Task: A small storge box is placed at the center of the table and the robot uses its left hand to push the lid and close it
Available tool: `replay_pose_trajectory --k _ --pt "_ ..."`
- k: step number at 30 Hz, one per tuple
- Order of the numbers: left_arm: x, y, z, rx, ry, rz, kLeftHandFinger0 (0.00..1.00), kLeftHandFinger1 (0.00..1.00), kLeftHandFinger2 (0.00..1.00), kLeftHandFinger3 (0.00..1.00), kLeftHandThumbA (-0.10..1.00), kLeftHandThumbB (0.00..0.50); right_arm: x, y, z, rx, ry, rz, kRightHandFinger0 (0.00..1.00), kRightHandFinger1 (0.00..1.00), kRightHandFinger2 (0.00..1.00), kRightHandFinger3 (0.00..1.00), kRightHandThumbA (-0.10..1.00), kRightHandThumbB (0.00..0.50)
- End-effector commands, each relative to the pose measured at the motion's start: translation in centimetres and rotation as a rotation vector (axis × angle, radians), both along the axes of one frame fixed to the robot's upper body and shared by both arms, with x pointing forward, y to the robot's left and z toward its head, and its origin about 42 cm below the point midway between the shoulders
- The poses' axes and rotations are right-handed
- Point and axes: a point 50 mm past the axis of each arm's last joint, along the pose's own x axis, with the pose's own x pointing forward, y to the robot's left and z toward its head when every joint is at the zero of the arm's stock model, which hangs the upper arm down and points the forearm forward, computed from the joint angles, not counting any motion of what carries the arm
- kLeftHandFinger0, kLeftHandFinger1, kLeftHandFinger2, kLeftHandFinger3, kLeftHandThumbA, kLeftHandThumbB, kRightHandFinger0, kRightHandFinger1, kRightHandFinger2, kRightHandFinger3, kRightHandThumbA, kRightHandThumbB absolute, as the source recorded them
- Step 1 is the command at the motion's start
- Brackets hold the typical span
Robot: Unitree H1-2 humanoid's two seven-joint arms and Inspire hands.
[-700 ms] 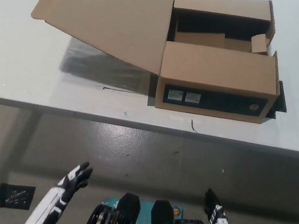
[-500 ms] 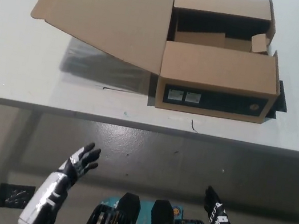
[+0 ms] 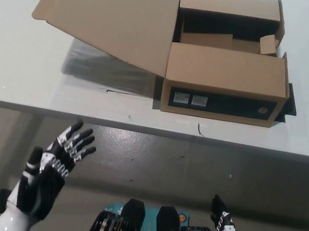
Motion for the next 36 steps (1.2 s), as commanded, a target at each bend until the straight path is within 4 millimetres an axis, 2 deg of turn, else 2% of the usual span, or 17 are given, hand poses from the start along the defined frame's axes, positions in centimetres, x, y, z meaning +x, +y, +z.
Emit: replay_pose_trajectory --k 1,2,6,7,11,23,31,36 --pt "5.5 1.5 7.9 -0.830 0.070 -0.407 1.00 1.00 1.00 1.00 1.00 0.386 1.5 0.2 2.3 0.020 -0.144 -0.014 1.00 1.00 1.00 1.00 1.00 0.347" --pt "6.5 1.3 7.5 -0.852 0.086 -0.394 1.00 1.00 1.00 1.00 1.00 0.384 1.6 0.1 2.3 0.020 -0.147 -0.018 1.00 1.00 1.00 1.00 1.00 0.348" --pt "6.7 1.3 7.3 -0.862 0.093 -0.397 1.00 1.00 1.00 1.00 1.00 0.384 1.5 0.0 2.4 0.020 -0.148 -0.019 1.00 1.00 1.00 1.00 1.00 0.346" --pt "8.4 1.3 6.3 -0.855 0.112 -0.383 1.00 1.00 1.00 1.00 1.00 0.382 1.7 0.1 2.5 0.021 -0.151 -0.014 1.00 1.00 1.00 1.00 1.00 0.357" --pt "9.9 1.7 5.2 -0.871 0.146 -0.372 1.00 1.00 1.00 1.00 1.00 0.372 1.9 0.1 2.5 0.027 -0.152 -0.013 1.00 1.00 1.00 1.00 1.00 0.349" --pt "12.8 3.1 2.6 -0.877 0.231 -0.296 1.00 1.00 1.00 1.00 1.00 0.374 2.3 0.2 2.7 0.027 -0.160 -0.011 1.00 1.00 1.00 1.00 1.00 0.354" --pt "14.3 3.4 1.7 -0.867 0.277 -0.271 1.00 1.00 1.00 1.00 1.00 0.359 2.3 0.2 2.7 0.018 -0.161 -0.009 1.00 1.00 1.00 1.00 1.00 0.354" --pt "15.9 3.3 2.5 -0.843 0.289 -0.280 1.00 1.00 1.00 1.00 1.00 0.360 2.5 0.3 2.8 0.015 -0.163 -0.008 1.00 1.00 1.00 1.00 1.00 0.365"
